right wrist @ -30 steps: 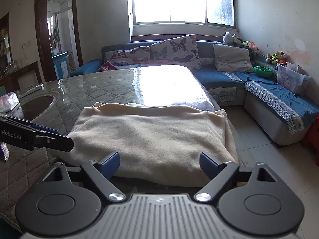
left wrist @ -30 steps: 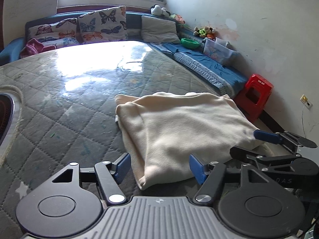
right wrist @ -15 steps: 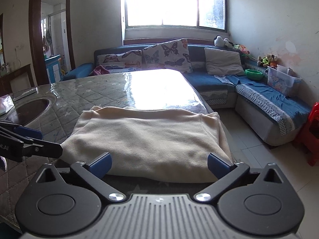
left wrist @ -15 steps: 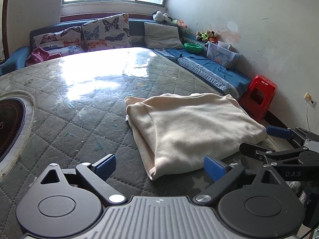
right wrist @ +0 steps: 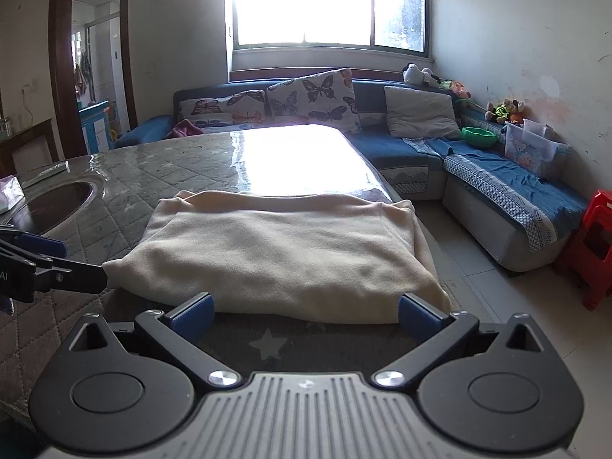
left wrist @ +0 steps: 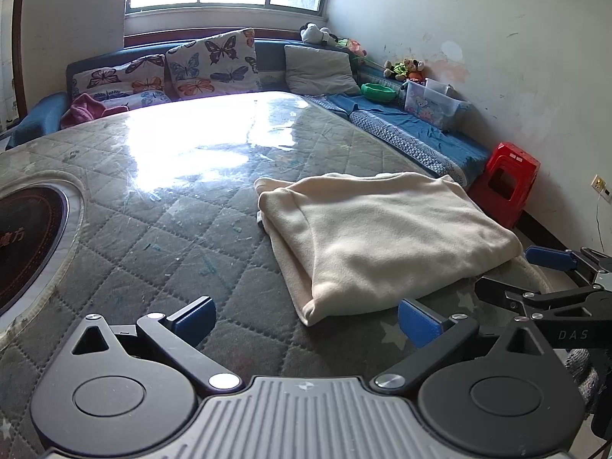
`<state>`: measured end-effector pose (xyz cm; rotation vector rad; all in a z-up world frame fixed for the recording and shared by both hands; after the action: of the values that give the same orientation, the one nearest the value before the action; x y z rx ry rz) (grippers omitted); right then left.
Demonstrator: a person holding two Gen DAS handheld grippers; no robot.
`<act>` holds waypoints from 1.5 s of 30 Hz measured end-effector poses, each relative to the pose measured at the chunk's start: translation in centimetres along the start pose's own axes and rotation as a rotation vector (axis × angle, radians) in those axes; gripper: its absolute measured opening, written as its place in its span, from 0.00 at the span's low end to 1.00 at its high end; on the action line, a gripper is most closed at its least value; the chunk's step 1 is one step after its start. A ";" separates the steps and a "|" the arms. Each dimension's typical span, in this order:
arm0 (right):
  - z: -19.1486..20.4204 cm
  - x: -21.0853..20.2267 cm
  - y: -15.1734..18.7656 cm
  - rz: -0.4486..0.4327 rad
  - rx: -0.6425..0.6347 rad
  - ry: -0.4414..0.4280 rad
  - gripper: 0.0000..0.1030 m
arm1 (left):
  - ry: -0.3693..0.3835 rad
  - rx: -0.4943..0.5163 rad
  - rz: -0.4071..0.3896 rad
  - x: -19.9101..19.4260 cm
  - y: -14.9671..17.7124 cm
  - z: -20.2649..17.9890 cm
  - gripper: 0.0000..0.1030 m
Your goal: Fold clothes
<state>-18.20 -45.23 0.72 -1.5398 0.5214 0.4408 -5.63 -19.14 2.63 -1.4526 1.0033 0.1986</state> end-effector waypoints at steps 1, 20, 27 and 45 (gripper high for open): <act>0.0 0.0 0.1 0.004 0.004 0.003 1.00 | -0.003 0.001 0.001 -0.1 0.1 0.0 1.00; 1.1 -1.3 1.9 0.038 0.086 0.001 1.00 | -0.032 -0.015 -0.005 -1.5 1.7 -0.1 1.00; 1.8 -1.7 2.3 0.043 0.067 0.001 1.00 | -0.029 -0.008 -0.005 -1.8 2.3 -0.5 1.00; 2.0 -2.7 2.8 0.020 0.072 0.000 1.00 | -0.021 0.021 -0.009 -2.5 3.2 -1.6 1.00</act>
<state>-21.98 -43.13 -0.12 -1.4665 0.5479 0.4327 -9.95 -18.82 2.28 -1.4325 0.9788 0.1959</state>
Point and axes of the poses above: each gripper's, at about its wrist camera, not at the fingertips, and x roughly the way its jaws point, z to its left, y to its underside, the point moved 2 cm from there along x, roughly the way its jaws point, and after that the axes turned 4 degrees about -x, right-handed, at the moved point
